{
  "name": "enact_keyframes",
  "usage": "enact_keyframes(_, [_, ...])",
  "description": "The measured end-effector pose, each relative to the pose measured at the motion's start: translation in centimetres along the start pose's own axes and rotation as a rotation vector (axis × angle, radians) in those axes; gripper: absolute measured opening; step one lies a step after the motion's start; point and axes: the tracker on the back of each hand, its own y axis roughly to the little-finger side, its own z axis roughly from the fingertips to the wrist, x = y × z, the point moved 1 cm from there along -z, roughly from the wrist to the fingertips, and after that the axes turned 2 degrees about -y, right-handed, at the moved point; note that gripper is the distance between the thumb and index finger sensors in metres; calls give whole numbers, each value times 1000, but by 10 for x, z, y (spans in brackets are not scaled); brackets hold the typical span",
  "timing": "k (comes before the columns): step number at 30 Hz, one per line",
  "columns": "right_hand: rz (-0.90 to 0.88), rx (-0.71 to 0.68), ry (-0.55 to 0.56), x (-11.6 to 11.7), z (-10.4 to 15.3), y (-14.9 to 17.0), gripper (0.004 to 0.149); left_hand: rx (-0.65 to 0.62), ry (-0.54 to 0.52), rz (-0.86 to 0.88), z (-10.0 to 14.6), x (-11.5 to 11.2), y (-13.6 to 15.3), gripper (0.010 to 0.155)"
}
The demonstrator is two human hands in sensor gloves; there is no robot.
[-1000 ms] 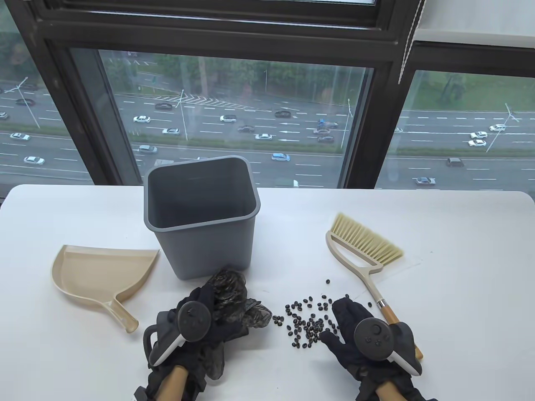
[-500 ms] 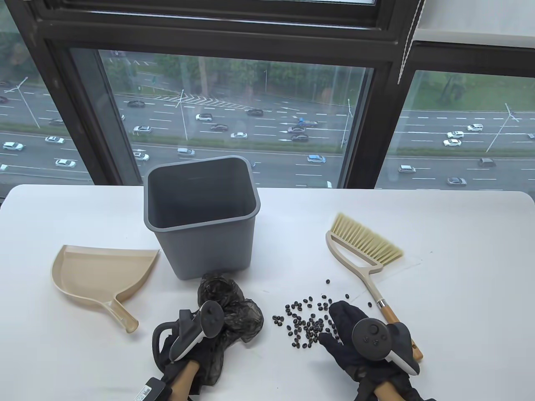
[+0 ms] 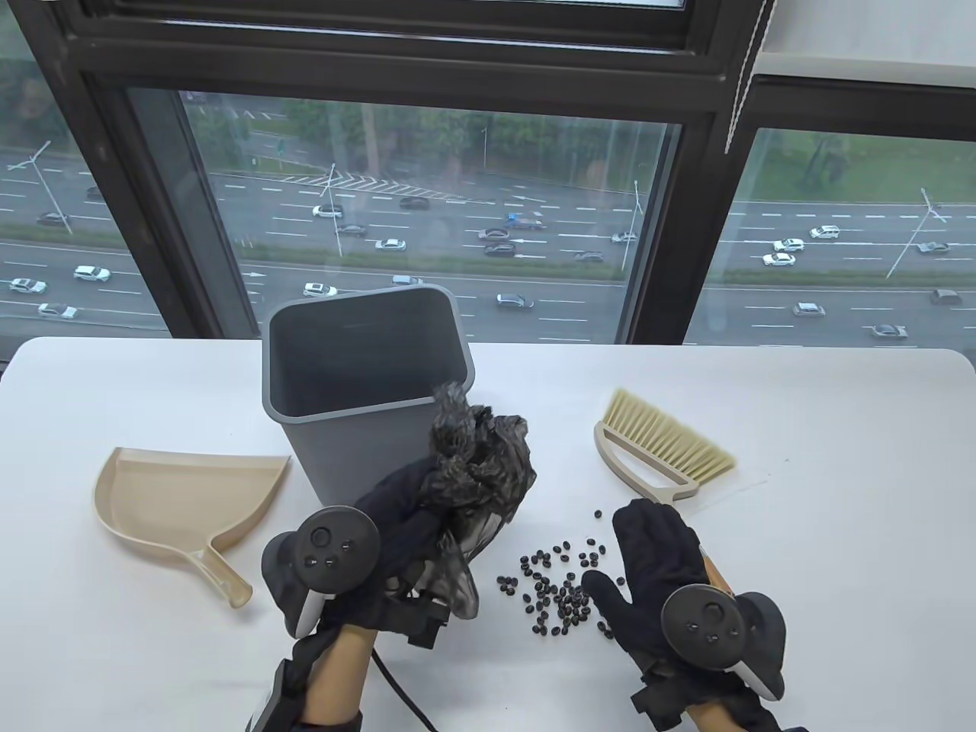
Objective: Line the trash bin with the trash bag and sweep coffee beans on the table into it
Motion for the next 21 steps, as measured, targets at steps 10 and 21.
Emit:
enact_keyframes(10, [-371,-69,51,-17,-34,-13,99,-89,126,135,12,-62,-35,43])
enact_keyframes(21, [-503,12,132,-10,-42,14,42,-144,151,74,23,-72,-41,44])
